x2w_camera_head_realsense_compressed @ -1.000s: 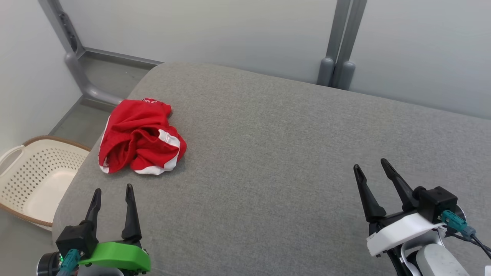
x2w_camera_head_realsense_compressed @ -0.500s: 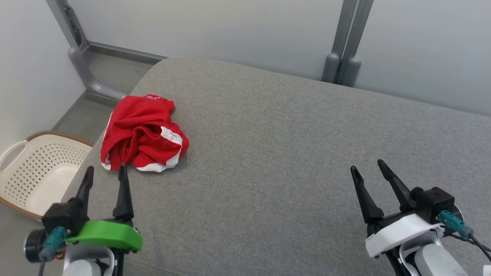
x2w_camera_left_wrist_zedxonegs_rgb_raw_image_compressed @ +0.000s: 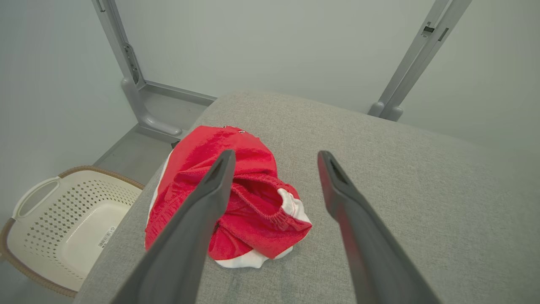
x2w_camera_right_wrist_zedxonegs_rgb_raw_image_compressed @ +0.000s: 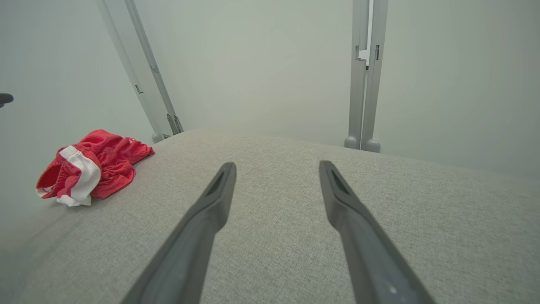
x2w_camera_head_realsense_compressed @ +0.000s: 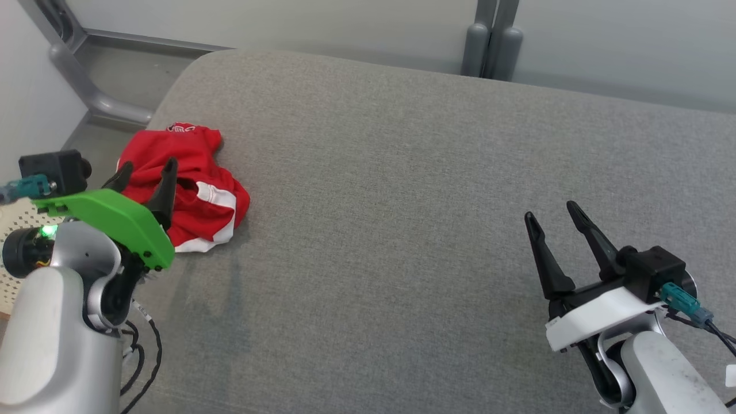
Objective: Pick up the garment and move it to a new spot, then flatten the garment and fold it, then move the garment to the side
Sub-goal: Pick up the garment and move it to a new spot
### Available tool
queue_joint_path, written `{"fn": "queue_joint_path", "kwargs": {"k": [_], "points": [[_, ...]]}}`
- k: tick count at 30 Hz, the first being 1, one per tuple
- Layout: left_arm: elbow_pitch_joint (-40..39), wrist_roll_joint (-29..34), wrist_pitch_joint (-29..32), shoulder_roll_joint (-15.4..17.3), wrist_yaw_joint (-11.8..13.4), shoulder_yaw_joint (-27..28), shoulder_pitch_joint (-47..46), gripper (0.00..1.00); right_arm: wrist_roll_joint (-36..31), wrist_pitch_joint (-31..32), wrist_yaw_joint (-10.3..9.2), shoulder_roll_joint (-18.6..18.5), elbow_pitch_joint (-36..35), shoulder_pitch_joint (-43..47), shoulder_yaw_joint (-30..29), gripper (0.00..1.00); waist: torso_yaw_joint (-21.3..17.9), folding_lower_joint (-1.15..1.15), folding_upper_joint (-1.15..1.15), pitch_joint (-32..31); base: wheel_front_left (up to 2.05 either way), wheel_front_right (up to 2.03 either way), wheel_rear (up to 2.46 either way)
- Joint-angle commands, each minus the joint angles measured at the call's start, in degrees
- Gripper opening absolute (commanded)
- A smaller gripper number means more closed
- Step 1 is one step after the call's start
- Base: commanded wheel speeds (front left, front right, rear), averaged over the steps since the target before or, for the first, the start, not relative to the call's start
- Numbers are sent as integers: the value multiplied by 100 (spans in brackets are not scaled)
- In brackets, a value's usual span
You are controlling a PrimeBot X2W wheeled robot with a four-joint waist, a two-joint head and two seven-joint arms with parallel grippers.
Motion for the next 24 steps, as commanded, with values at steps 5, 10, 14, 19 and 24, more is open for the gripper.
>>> {"fn": "queue_joint_path", "kwargs": {"k": [5,10,14,19,24], "points": [[867,-657,1058,283,-127,-74,-765,100,15,-14,1,-59,16,-358,103,100,-536,0,0,533,0,0,0],[1629,-976,1572,490,-163,-171,-1196,100,43,-14,1,-64,56,-552,188,100,-834,0,0,702,0,0,0],[2285,-987,2118,691,-168,-357,-1382,100,50,-14,1,-36,74,-626,213,100,-1061,0,0,774,0,0,0],[2686,-1101,2420,755,-171,-452,-1451,100,54,-14,1,6,88,-618,184,100,-1180,0,0,773,0,0,0],[2777,-1044,2263,863,-174,-584,-1502,0,62,-14,1,50,124,-530,163,100,-1188,0,0,616,0,0,0]]}}
